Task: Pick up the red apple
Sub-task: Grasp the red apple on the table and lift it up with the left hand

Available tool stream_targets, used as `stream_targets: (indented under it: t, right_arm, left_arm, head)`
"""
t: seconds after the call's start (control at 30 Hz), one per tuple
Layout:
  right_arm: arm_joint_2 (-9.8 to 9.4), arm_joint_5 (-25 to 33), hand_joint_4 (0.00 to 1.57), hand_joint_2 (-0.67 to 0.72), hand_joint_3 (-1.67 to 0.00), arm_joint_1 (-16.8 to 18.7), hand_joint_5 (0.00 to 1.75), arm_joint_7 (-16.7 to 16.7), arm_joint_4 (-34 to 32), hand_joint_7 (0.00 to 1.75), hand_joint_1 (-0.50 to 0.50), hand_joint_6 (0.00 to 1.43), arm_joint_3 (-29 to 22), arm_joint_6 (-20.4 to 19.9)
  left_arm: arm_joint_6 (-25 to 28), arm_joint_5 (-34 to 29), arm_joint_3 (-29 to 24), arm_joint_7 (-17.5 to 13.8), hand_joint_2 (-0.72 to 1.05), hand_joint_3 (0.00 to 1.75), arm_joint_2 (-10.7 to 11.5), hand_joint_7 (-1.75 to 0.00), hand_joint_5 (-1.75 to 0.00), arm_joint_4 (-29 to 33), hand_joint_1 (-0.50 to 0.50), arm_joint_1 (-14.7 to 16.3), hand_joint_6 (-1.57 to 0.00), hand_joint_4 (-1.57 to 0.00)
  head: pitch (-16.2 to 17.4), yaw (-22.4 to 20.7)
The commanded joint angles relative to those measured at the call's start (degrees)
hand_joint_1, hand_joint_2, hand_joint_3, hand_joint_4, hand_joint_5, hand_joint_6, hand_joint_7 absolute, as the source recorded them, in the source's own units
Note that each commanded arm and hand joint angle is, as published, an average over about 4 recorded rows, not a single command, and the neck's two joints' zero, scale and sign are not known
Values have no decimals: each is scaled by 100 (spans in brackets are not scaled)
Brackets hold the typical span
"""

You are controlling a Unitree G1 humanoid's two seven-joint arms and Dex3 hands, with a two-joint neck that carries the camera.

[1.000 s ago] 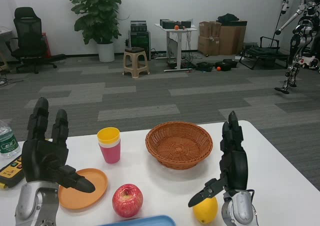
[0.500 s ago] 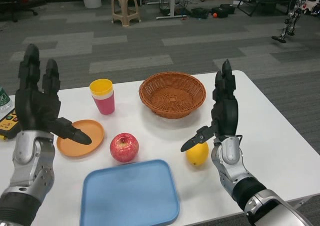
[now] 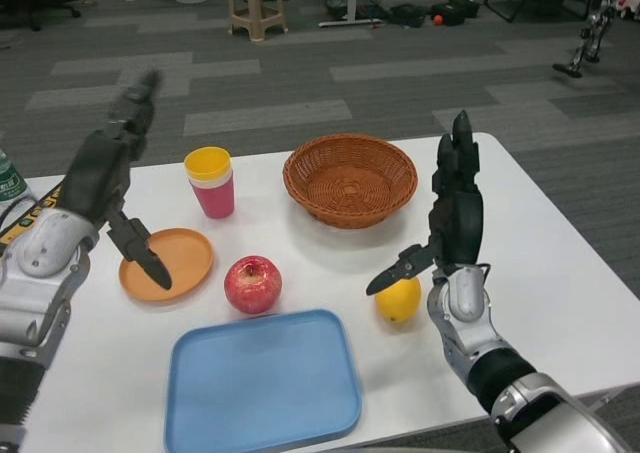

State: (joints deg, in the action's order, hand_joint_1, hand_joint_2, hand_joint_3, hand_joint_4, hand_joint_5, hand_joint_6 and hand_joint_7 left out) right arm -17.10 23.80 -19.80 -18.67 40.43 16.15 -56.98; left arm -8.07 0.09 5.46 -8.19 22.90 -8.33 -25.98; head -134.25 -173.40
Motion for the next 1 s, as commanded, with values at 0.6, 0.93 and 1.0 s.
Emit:
stream_targets:
  t: [0.6,0.93,1.0]
  right_arm:
    - [-89,28,0,66,0,-111,0,-22,203,0,0,0,165,-41]
    - [-118,46,0,66,0,-133,0,-27,260,0,0,0,240,-37]
    - [-135,46,0,66,0,-142,0,-27,268,0,0,0,262,-37]
  left_arm:
    - [976,-183,6327,-671,-55,9,637,-14,0,-2160,-50,-3873,-5,0]
    - [1158,-391,7984,-513,-46,9,246,-14,0,-2894,-50,-4561,-5,0]
    - [1198,-356,8212,-359,-46,9,202,-14,0,-2903,-50,-4636,-3,0]
  head:
    - [-39,-369]
    - [-12,-447]
    - [-9,-458]
